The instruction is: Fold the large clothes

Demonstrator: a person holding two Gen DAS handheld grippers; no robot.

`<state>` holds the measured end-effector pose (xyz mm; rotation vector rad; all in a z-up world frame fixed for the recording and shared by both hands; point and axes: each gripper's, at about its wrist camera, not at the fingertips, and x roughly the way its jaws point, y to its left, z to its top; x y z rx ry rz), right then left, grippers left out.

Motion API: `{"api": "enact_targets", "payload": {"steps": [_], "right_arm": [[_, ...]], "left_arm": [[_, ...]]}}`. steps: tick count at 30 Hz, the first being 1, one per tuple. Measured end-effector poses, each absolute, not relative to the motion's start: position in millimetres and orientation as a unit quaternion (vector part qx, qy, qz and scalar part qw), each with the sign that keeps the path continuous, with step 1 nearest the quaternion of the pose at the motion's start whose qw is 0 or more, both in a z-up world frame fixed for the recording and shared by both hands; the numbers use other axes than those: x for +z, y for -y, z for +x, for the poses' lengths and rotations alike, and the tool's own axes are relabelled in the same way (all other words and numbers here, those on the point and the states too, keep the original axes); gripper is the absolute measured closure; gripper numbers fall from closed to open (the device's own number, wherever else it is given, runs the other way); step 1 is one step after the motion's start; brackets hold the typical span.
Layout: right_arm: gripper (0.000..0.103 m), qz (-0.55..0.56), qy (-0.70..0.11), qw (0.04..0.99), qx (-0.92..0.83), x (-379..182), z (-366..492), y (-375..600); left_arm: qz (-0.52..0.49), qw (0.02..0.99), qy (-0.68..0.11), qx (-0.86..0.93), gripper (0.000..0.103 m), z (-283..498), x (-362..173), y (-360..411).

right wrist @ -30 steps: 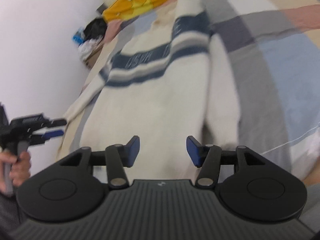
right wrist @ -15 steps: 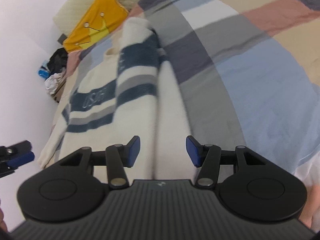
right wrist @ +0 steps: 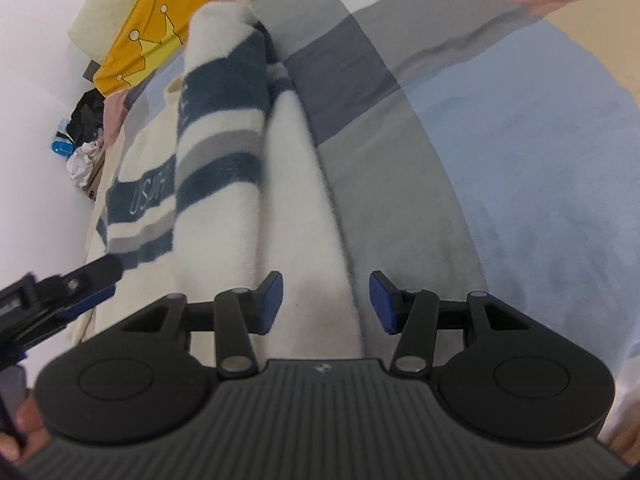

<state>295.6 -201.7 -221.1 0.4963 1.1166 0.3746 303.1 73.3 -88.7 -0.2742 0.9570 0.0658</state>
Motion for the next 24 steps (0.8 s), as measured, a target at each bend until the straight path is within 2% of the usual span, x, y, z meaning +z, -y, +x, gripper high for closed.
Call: {"api": "enact_targets", "payload": {"steps": [7,20,22,24], "right_arm": [[0.051,0.192,-0.515,0.817,0.173,-234,292,187],[0.052,0.222,-0.517,0.806,0.181,-246,311,178],[0.055,0.241,-0.521,0.798,0.185,-249,311,181],[0.062,0.254,-0.519,0.796,0.181,-250,305,181]], "left_arm": [[-0.173,0.86,-0.48,0.016,0.043,316,-149,-94],[-0.226,0.844,-0.486,-0.014,0.043,318,-170,-118],[-0.229,0.844,-0.485,-0.012,0.043,316,-168,-119],[-0.231,0.845,-0.482,-0.011,0.043,314,-169,-118]]}}
